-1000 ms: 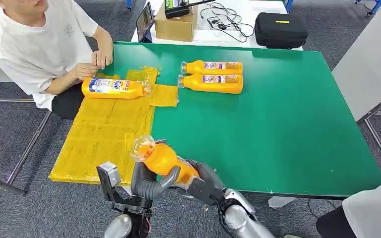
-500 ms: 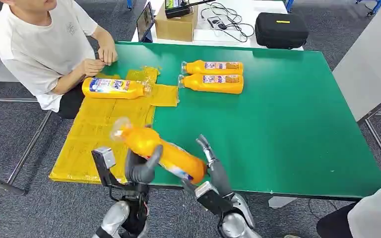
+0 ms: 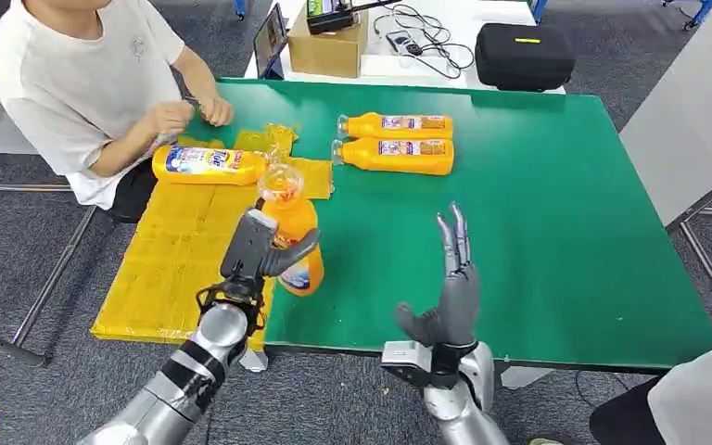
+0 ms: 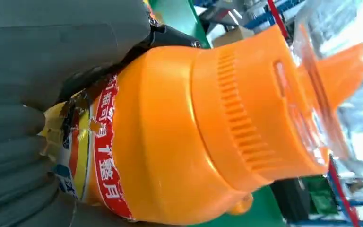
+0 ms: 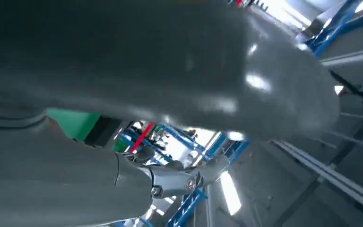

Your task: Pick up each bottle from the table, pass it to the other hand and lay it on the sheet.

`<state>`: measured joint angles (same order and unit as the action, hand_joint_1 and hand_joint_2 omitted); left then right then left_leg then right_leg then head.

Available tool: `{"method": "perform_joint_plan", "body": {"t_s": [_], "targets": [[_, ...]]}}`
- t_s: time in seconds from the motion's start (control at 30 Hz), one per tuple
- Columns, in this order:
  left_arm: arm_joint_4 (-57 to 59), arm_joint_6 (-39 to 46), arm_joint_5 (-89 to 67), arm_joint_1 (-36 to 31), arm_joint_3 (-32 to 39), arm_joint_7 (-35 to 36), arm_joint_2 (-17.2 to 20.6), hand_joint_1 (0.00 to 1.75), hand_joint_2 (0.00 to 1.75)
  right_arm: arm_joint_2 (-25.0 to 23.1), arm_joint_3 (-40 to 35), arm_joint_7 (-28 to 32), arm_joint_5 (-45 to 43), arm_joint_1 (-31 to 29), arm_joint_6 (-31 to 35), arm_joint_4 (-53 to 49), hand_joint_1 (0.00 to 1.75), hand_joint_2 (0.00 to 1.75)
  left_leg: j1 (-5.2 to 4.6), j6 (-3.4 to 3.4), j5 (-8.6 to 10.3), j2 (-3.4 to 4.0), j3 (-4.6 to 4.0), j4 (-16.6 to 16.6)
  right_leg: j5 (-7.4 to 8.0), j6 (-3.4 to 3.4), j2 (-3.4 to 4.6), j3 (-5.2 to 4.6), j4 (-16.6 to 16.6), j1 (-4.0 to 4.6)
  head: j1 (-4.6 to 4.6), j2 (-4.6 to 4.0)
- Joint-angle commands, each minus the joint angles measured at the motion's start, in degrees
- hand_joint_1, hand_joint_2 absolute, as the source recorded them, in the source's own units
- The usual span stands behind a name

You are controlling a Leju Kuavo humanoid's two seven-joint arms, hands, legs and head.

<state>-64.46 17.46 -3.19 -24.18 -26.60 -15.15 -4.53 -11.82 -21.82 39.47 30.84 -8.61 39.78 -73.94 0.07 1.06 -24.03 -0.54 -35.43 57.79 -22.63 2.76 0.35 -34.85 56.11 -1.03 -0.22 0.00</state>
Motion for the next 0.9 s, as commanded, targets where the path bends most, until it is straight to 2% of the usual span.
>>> {"method": "perform_joint_plan", "body": {"t_s": [0.03,0.13,0.43,0.47,0.53,0.63,0.9], "targets": [[13.78,1.23,-7.03,-9.32,-1.34,3.32,2.92,1.75,1.75,-0.09,2.68,0.53,-3.19,-1.52,0.22,2.80,0.00,0.00,0.05,-0.06,-0.05,-0.03,0.16,-0.02,-0.07,-0.11,-0.08,0.18,-0.03,0.07,0.00,0.00],[25.15,6.59,-22.01,-15.88,-5.03,6.39,4.36,1.75,1.75,0.41,0.56,0.53,-7.04,-2.18,0.22,4.79,0.00,0.00,0.08,-0.09,-0.05,-0.01,0.25,-0.02,-0.07,-0.16,-0.08,0.25,-0.03,0.10,0.00,0.00],[26.93,6.12,-22.28,-16.89,-4.40,5.87,4.22,1.75,1.75,0.41,0.55,0.53,-7.01,-2.08,0.22,4.70,0.00,0.00,0.06,-0.13,-0.02,0.04,0.19,-0.02,-0.07,-0.13,-0.02,0.20,-0.02,0.08,0.00,0.00],[28.46,6.73,-25.72,-17.51,-6.33,7.54,4.24,1.75,1.75,0.50,0.28,0.53,-7.36,-2.20,0.22,5.15,0.00,0.00,0.05,-0.11,0.00,0.04,0.12,-0.01,-0.04,-0.10,0.00,0.13,-0.01,0.07,0.00,0.00],[33.50,3.21,-33.15,-20.84,-10.47,12.27,4.66,1.75,1.75,0.89,-0.54,0.53,-9.60,-2.53,0.22,5.77,0.00,0.00,0.06,-0.12,-0.02,0.03,0.17,-0.01,-0.07,-0.12,-0.03,0.19,0.00,0.08,0.00,0.00],[39.75,-5.18,-36.09,-24.22,-10.54,14.90,4.07,1.75,1.75,1.34,-1.35,0.53,-12.60,-2.84,-0.32,6.59,0.00,0.00,0.11,-0.15,-0.04,-0.03,0.24,0.02,-0.10,-0.16,-0.10,0.30,-0.01,0.13,0.00,0.00],[44.91,-10.69,-34.19,-22.92,-3.41,16.27,4.19,1.73,1.75,1.00,-2.28,0.53,-14.44,-3.16,-1.89,10.35,0.00,0.00,0.05,-0.16,-0.04,0.36,0.42,-0.13,0.01,-0.18,0.26,0.33,-0.10,0.07,0.02,0.00]]}}
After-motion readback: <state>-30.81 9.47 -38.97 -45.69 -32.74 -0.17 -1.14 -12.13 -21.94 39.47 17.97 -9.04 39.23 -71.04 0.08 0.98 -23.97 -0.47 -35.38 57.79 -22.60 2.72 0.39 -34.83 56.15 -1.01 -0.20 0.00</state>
